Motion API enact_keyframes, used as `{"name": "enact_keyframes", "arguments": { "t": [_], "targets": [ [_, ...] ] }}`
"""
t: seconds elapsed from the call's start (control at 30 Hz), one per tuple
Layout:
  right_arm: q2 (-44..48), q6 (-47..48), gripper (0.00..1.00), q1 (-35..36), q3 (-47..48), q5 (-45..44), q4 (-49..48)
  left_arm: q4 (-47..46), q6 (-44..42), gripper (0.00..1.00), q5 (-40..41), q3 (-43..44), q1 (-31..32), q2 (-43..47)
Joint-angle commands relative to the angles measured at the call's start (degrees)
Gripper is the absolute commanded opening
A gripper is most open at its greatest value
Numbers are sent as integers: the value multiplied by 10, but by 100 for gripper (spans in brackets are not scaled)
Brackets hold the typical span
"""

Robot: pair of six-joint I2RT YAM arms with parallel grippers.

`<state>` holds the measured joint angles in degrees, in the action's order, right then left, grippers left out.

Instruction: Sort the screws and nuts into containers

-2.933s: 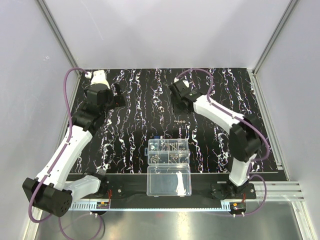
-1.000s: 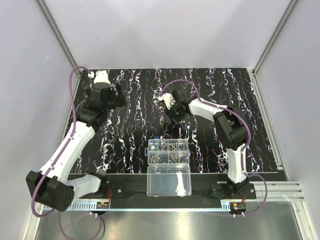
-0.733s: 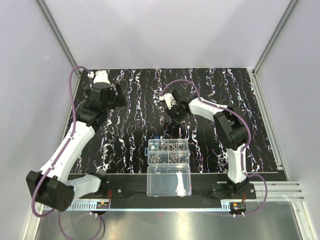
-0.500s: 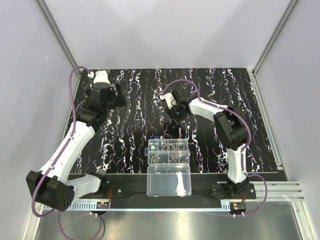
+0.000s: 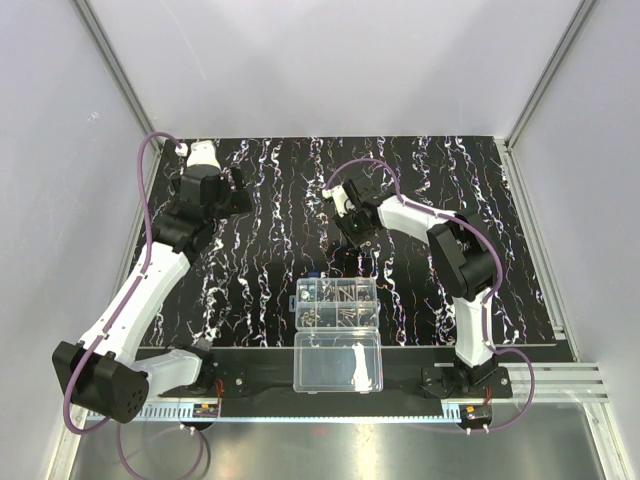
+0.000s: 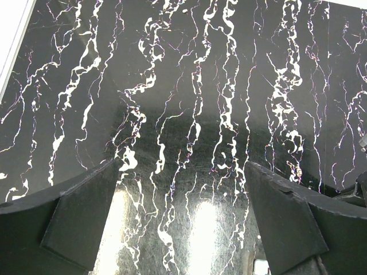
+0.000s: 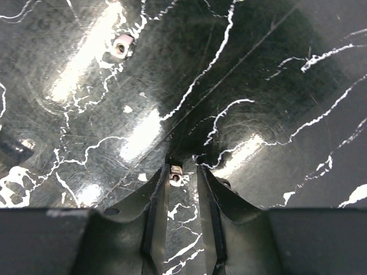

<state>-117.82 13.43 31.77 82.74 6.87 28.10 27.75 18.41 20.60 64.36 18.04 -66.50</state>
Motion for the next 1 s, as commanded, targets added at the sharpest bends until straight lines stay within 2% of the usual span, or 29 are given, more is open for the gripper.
{"name": "enact_keyframes", "arguments": {
  "t": [0.0, 0.17, 0.3, 0.4, 0.43, 0.57, 0.83, 0.97],
  "targets": [
    [-7, -9, 34, -1, -8, -43, 50, -16, -7, 99, 4, 18, -2, 5],
    [-2, -14, 34, 0, -16, -42, 47, -16, -7, 99, 3, 18, -3, 5],
    [-9, -15, 30, 7, -10, -52, 50, -16, -7, 99, 3, 18, -3, 7],
    [-14, -19, 19, 13, -11, -57, 48, -16, -7, 99, 3, 18, -3, 8],
    [-13, -21, 12, 15, -12, -56, 45, -16, -7, 99, 3, 18, -2, 7],
    [10, -34, 2, 22, -20, -48, 33, -16, -7, 99, 4, 18, -2, 8],
    [141, -70, 0, 25, -28, 12, 20, -17, -6, 99, 1, 18, -3, 23],
    [198, -82, 0, 72, -38, 7, 32, -14, -1, 99, -2, 20, -3, 30]
  ]
}}
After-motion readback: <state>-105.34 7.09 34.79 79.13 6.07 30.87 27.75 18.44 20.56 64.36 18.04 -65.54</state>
